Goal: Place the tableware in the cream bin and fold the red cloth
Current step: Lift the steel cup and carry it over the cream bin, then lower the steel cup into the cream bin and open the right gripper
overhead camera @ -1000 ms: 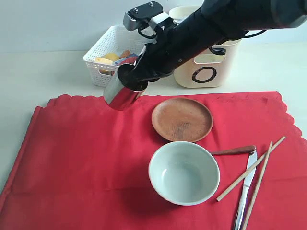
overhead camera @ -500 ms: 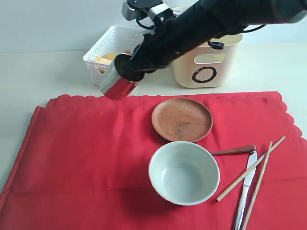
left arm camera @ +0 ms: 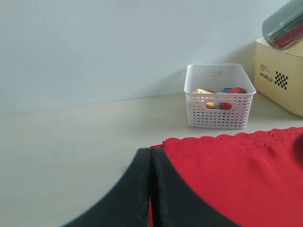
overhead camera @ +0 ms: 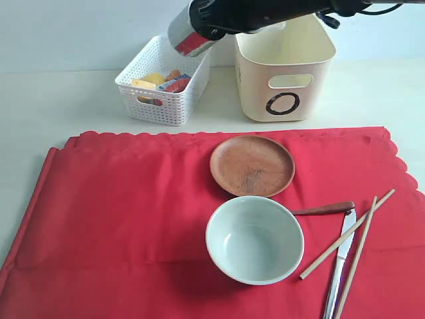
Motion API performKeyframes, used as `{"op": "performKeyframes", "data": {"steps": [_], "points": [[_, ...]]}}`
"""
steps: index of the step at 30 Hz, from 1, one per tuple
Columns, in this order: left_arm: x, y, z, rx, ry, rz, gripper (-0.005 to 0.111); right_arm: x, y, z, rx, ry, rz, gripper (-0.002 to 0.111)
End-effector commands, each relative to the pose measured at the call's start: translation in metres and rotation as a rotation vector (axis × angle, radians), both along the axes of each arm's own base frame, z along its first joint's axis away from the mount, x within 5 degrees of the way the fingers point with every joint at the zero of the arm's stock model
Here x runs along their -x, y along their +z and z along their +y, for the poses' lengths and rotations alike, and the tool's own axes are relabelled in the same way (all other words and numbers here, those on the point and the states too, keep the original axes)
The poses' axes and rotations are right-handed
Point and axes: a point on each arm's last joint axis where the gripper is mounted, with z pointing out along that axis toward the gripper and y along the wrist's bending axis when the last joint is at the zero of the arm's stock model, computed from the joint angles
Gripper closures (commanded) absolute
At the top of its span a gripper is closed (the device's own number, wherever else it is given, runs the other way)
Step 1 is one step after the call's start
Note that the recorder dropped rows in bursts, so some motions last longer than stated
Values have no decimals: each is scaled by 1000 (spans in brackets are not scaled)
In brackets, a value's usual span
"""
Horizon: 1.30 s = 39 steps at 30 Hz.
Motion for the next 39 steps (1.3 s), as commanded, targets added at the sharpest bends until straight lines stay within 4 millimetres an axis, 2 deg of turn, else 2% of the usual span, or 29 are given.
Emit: {"op": "performKeyframes", "data": {"steps": [1,13,19,26,39], "points": [[0,-1,0,5,5,-4,106,-9,12,-21,-18,-112,-74,108],[0,-1,0,3,5,-4,106,-24,14,-75,0,-264,-118,108],[0,-1,0,5,5,-4,106,-28,17,-94,23,-332,-162,108],[0,-1,0,3,5,-4,106,-32,12,-96,115,-317,-201,108],[0,-1,0,5,5,-4,106,-46,-35,-100,148,-332,-118,108]]}}
